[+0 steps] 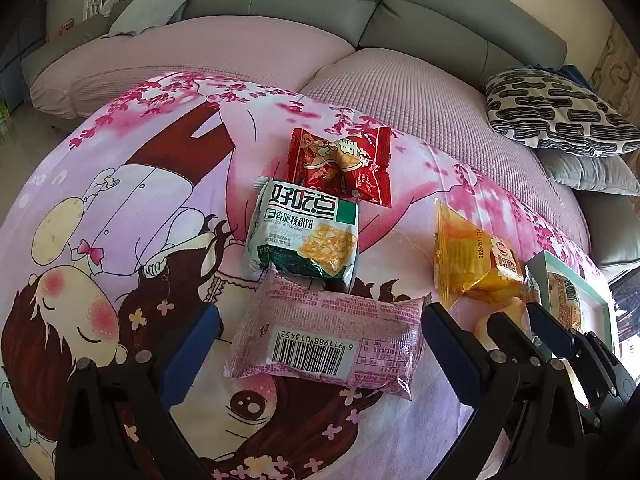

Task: Organize snacks
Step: 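Move the right tool to the yellow jelly cup while the left tool approaches the pink barcode pack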

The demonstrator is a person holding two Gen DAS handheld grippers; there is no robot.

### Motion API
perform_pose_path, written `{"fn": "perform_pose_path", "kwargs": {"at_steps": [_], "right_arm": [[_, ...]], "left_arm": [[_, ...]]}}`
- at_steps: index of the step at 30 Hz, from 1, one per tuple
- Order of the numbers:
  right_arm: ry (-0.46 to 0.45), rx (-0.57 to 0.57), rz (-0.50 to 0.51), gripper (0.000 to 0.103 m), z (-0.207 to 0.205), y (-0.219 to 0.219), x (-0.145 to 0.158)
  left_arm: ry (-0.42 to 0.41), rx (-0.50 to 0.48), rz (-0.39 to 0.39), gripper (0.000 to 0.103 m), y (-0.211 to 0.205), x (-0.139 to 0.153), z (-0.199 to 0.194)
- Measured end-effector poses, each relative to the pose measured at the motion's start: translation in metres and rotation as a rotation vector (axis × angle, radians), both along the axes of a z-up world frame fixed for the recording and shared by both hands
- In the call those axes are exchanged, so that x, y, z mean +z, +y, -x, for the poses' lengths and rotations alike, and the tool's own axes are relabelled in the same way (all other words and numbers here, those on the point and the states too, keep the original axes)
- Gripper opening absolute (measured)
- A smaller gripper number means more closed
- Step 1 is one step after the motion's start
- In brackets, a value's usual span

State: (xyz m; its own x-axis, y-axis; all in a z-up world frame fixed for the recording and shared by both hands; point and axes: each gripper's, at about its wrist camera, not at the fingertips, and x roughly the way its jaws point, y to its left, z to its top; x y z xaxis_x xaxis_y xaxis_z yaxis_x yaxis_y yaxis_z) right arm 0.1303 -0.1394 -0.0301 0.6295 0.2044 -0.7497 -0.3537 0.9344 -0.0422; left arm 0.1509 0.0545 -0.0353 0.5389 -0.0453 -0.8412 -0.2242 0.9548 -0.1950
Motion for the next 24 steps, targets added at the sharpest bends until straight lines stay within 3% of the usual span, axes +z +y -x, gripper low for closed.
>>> {"fn": "perform_pose_path", "kwargs": {"at_steps": [19,24], "right_arm": [[-0.049,0.042,0.147,0.043,0.005,0.016,-0.019],[-0.057,0.061,0.149,0.055,0.008,0.019,-0.020]], "left_arm": [[0.086,-0.050,-0.026,0.101,-0.015,-0.022,-0.010],[0.096,-0.054,-0.026,0.101,-0.015,-0.022,-0.010]]}}
